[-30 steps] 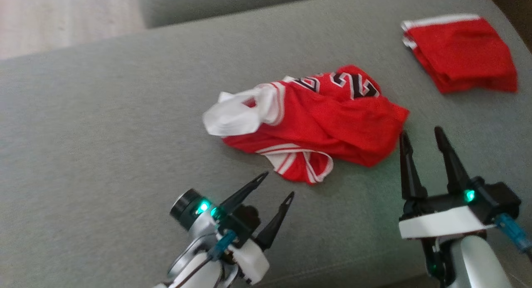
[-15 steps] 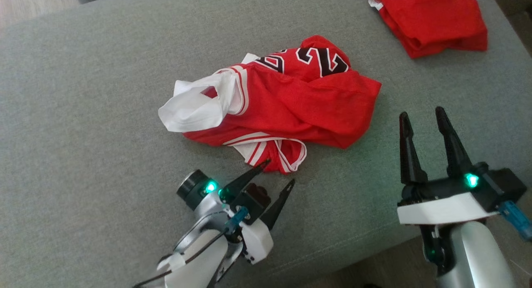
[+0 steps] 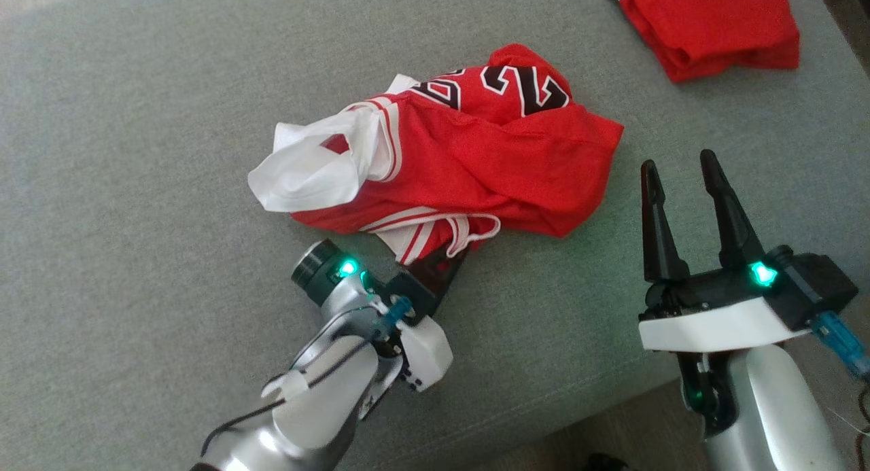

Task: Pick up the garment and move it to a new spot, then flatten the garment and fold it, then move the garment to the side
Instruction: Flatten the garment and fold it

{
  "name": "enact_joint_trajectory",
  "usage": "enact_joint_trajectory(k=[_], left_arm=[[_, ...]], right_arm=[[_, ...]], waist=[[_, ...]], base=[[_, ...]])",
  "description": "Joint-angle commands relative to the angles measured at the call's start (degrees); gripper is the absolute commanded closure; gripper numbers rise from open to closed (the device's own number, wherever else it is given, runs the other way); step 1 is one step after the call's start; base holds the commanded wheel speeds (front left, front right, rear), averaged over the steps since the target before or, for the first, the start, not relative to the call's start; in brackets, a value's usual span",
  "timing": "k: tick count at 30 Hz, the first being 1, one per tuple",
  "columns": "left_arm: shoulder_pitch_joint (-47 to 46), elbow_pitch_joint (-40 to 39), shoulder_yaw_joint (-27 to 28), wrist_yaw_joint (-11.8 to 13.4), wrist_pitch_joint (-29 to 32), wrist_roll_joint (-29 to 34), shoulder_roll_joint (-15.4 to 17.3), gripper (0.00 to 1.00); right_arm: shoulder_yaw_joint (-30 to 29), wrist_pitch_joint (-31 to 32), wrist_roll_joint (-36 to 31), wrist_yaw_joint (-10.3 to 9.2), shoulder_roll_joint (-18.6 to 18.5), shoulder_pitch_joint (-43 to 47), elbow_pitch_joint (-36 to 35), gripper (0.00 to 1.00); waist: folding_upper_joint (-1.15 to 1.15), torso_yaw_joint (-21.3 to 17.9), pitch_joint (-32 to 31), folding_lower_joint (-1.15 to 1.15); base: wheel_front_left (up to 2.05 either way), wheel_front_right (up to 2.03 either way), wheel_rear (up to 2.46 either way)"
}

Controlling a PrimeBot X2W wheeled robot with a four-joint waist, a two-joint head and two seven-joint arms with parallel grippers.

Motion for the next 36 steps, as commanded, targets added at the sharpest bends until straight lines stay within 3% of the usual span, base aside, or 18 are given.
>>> enact_joint_trajectory(k=[1,9,17,21,28,30,31,34,36], left_arm=[[-1.5,-2.5,1.6,0.0,-0.3,-2.2,-0.3,1.0],[-4.2,-12.3,7.1,-6.1,-0.3,-20.3,-0.3,1.0],[-18.2,-11.8,9.9,-7.1,-0.3,-40.8,-0.3,1.0],[-29.2,-10.3,11.2,-5.5,0.6,-51.7,-0.3,1.0],[-43.2,-7.6,12.3,-0.1,0.0,-66.0,-0.3,1.0],[-43.9,-6.2,12.3,1.3,-0.1,-70.1,-0.3,1.0],[-42.7,-3.2,10.7,3.3,-0.1,-72.3,-0.3,1.0],[-39.0,4.2,6.6,6.0,2.7,-71.5,-0.2,1.0],[-36.0,8.7,2.8,6.1,8.0,-70.7,0.4,1.0]], right_arm=[[1.1,-0.6,0.4,-0.05,-0.5,-0.8,-1.9,0.0],[1.5,-0.6,1.1,-0.05,-0.3,-0.6,-1.5,0.0],[3.3,-0.6,1.9,-0.05,0.0,-0.3,-0.5,0.0],[4.2,-0.6,2.2,-0.05,0.1,0.1,-0.1,0.0],[3.5,-0.6,3.4,-0.05,0.2,1.9,-0.3,0.0],[3.4,-0.6,3.7,-0.05,0.2,2.3,-0.4,0.0],[3.3,-0.6,3.9,-0.05,0.2,2.6,-0.4,0.0],[3.9,-0.6,4.1,-0.05,0.2,2.5,-0.3,0.0],[4.6,-0.6,4.2,-0.05,0.2,2.4,0.1,0.0]], waist=[[0.0,0.1,-0.7,0.0],[0.0,0.8,-5.4,0.0],[0.0,-0.4,-10.2,0.0],[0.0,-1.7,-12.1,0.0],[0.0,-0.8,-13.8,0.0],[0.0,0.2,-14.2,0.0],[0.0,1.2,-14.6,0.0],[0.0,2.1,-15.1,0.0],[0.0,2.1,-15.8,0.0]], base=[[0.0,0.0,0.0],[0.0,0.0,0.0],[0.0,0.0,0.0],[0.0,0.0,0.0],[0.0,0.0,0.0],[0.0,0.0,0.0],[0.0,0.0,0.0],[0.0,0.0,0.0],[0.0,0.0,0.0]])
